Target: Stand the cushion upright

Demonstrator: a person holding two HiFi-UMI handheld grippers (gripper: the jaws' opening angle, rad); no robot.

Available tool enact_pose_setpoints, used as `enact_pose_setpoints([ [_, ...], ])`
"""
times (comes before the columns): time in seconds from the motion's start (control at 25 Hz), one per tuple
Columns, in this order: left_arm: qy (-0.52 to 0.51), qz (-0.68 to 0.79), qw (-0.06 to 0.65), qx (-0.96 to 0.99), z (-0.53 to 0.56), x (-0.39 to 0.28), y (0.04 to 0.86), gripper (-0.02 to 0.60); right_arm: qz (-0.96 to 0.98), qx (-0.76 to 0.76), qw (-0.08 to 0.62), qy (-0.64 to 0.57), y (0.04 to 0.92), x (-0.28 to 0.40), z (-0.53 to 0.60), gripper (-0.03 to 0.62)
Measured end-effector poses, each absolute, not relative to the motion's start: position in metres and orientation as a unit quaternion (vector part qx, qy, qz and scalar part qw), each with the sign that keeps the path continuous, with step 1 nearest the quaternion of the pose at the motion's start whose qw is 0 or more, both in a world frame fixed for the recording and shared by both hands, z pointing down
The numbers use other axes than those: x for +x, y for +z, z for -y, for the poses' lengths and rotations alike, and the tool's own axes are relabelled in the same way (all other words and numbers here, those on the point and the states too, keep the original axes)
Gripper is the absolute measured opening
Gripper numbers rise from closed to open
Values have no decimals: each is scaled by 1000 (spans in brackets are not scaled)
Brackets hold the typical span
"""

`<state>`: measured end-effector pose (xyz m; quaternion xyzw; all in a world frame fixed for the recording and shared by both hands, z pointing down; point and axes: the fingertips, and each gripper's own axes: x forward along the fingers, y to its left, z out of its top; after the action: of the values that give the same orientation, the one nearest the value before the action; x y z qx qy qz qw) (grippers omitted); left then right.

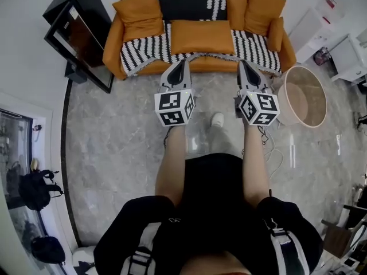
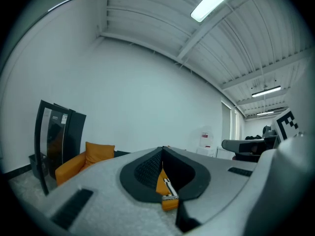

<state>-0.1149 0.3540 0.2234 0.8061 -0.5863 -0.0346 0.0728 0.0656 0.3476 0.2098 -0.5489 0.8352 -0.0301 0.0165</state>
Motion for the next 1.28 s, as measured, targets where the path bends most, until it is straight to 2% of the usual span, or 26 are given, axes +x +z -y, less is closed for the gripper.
enact_pose_setpoints([
  [0.24,-31,598,69,798,-334,-133,239,9,-842,-538,23,-31,225,50,-324,11],
  [0.44,-34,609,82,788,-298,-138,263,9,-835,-549,16,-31,243,69,-292,11],
  [0.92,-26,576,113,809,-164,-66,294,9,-813,-579,1,-67,278,138,-167,11],
  [1.28,-5,584,126,802,-54,-41,310,9,-829,-550,-14,-100,306,151,-34,11],
])
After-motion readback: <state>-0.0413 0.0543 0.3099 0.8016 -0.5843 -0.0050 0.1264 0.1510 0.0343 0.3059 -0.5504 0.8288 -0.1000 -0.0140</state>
